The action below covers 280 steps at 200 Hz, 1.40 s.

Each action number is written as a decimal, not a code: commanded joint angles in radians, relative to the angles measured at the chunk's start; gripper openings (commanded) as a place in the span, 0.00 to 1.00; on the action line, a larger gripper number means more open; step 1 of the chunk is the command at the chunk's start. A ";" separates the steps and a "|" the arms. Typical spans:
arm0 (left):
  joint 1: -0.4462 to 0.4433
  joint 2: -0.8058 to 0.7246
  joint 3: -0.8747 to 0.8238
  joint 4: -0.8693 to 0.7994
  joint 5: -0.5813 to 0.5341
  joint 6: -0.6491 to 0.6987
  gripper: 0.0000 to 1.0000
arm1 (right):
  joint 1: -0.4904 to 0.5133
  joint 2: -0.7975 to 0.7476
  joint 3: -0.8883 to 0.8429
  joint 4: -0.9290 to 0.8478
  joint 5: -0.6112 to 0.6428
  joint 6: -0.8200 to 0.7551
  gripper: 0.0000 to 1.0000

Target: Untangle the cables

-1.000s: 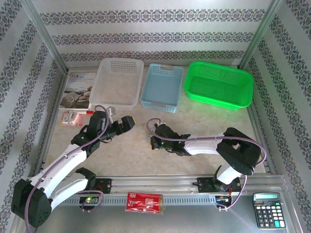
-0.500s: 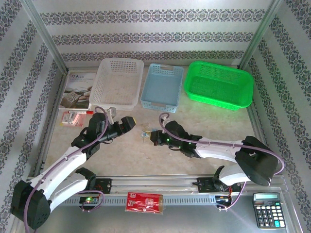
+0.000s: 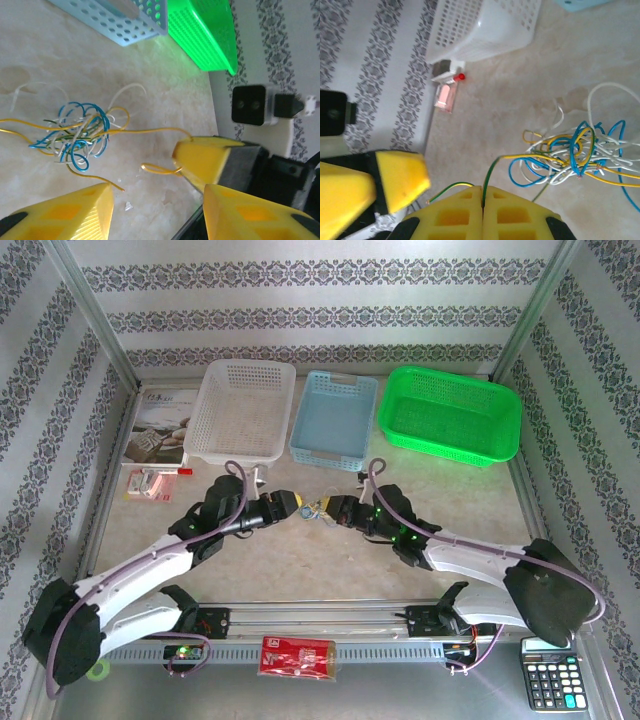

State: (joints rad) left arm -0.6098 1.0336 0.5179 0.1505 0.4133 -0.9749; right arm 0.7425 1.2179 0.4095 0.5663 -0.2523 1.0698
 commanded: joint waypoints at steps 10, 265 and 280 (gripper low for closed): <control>-0.062 0.061 0.066 0.121 -0.012 0.028 0.41 | -0.037 -0.062 -0.037 0.048 -0.032 0.042 0.00; -0.163 0.207 0.109 0.301 -0.123 0.160 0.62 | -0.108 -0.118 -0.040 0.088 -0.122 0.113 0.00; -0.163 0.215 0.107 0.311 -0.117 0.157 0.62 | -0.106 -0.116 -0.034 0.092 -0.123 0.119 0.00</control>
State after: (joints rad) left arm -0.7574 1.2358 0.6140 0.3965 0.2935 -0.8303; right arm 0.6369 1.0985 0.3332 0.6006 -0.3580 1.1728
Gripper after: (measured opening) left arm 0.618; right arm 0.050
